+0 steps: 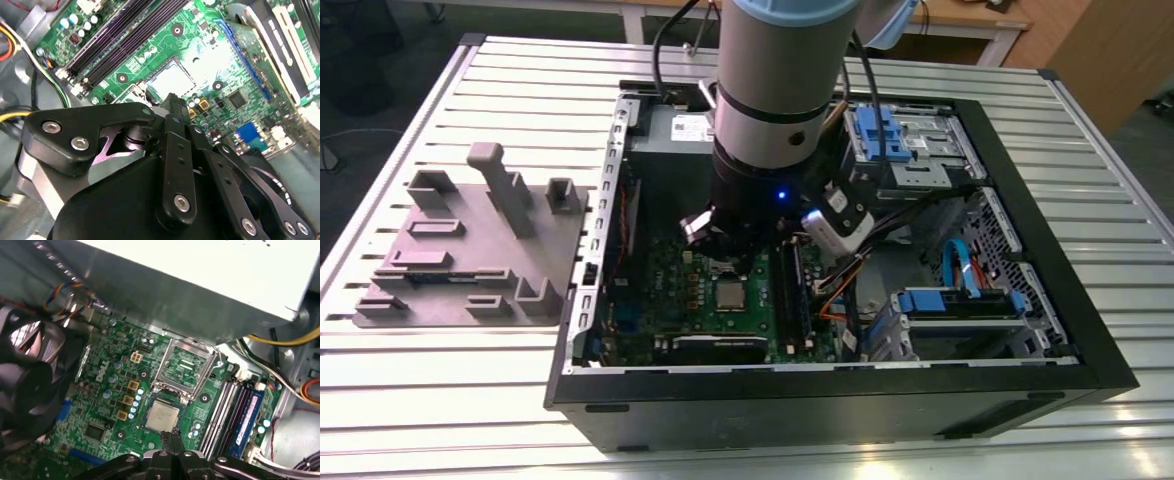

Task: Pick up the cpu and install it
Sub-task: 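Close the cpu cover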

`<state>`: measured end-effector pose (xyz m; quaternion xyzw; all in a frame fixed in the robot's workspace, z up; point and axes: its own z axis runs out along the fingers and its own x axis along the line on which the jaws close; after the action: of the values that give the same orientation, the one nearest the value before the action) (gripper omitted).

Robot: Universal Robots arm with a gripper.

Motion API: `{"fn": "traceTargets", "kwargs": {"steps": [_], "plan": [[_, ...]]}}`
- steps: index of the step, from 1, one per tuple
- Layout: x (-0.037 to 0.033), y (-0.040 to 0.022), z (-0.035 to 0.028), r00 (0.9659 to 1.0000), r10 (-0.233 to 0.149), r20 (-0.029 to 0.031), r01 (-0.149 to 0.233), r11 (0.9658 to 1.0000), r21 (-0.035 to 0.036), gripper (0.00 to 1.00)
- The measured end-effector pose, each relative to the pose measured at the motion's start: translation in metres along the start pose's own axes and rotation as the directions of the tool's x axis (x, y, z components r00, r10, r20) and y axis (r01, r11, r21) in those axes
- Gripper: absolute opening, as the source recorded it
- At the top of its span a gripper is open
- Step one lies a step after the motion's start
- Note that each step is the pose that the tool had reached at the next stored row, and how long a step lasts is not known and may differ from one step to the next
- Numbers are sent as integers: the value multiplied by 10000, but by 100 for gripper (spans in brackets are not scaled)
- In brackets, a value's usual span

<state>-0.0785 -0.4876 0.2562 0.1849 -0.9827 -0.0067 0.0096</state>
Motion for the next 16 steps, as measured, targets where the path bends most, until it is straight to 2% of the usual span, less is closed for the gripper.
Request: {"fn": "traceTargets", "kwargs": {"steps": [3, 5, 16], "plan": [[0, 0, 2, 9986, -530, -9, 530, 9986, 8, 11], [0, 0, 2, 9975, -708, -12, 708, 9975, 11, 11], [0, 0, 2, 9975, -713, -12, 713, 9975, 11, 11]]}}
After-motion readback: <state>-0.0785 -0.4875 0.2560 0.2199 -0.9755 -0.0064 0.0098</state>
